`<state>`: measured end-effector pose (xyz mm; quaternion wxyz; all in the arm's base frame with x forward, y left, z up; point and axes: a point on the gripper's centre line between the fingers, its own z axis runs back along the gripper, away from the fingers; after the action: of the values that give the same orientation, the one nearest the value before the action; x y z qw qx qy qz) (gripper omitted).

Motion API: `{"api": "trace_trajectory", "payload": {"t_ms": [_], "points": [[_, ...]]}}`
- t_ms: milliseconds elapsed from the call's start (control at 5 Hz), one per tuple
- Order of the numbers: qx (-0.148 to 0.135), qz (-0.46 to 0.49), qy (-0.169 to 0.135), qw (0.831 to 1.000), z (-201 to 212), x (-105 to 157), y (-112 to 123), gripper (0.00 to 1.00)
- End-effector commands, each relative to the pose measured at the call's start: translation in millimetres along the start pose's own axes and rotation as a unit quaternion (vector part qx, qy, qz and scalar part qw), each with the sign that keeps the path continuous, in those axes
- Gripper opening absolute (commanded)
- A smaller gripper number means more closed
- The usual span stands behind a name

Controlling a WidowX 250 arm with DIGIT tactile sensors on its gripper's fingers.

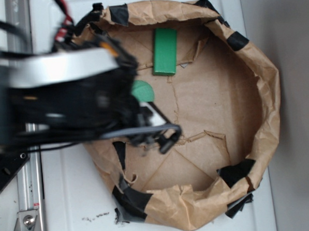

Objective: Grab the green block.

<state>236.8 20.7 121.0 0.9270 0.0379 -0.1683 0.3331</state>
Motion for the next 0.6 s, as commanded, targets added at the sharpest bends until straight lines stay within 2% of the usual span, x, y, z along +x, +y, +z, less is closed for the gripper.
{"api": "trace_trajectory", "payload": {"t_ms": [0, 200, 400], "points": [[-0.019, 0.073, 0.006, 0.997, -48.6, 39.3, 32.3, 1.0], [-0.003, 0.11, 0.037, 0.993, -81.1, 38.9, 49.7, 1.0], [0.003, 0.132, 0.061, 0.989, -103.3, 49.6, 50.2, 1.0]]}}
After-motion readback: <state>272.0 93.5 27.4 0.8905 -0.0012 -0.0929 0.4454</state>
